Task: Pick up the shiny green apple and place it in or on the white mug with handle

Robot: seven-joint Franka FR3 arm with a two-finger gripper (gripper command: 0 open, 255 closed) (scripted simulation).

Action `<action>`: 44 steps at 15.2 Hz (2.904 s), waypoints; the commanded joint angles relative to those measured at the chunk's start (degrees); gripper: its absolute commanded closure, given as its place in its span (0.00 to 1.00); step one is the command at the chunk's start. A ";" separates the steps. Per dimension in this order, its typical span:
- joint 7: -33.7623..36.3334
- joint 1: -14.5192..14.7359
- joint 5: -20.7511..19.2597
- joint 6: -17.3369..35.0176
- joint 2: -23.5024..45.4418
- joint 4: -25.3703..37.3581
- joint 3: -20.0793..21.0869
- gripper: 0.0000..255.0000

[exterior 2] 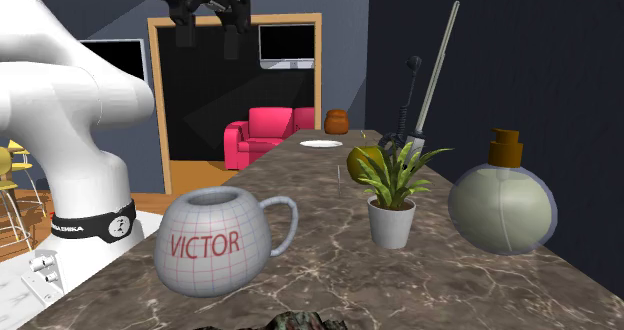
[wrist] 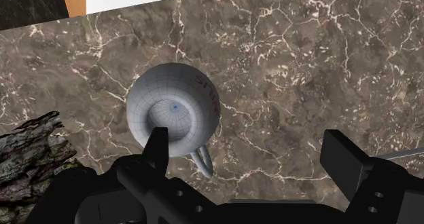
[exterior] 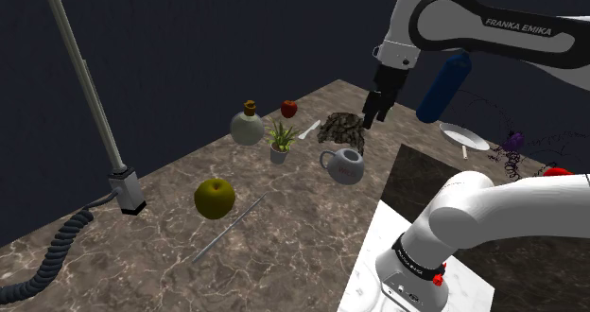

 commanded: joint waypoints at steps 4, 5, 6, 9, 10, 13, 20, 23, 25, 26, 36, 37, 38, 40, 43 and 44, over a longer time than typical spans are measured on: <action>4.85 1.39 2.59 2.76 1.23 -0.62 4.19 0.00; 6.45 1.83 3.39 3.73 1.83 -0.67 5.59 0.00; 8.05 2.25 4.14 4.72 2.53 -0.64 6.99 0.00; 12.85 3.38 6.10 7.75 5.18 -0.07 11.20 0.00; 14.45 3.70 6.64 8.78 6.24 0.28 12.59 0.00; 19.28 4.40 7.80 11.84 9.91 1.82 16.79 0.00; 31.32 4.64 7.10 18.35 21.11 8.17 26.51 0.00; 37.10 4.23 4.87 20.54 27.01 12.06 30.64 0.00; 41.29 3.98 2.57 21.67 31.36 15.06 33.29 0.00; 43.48 3.90 1.16 22.10 33.68 16.68 34.55 0.00; 63.13 8.83 -16.34 21.38 56.87 34.06 40.03 0.00; 63.26 8.83 -16.54 22.07 57.07 33.51 39.90 0.00; 63.40 8.82 -16.76 22.76 57.28 32.97 39.80 0.00; 63.71 8.78 -17.23 24.12 57.75 31.95 39.61 0.00; 64.15 8.76 -17.91 25.84 58.42 30.71 39.33 0.00; 64.15 8.76 -17.90 25.85 58.42 30.70 39.33 0.00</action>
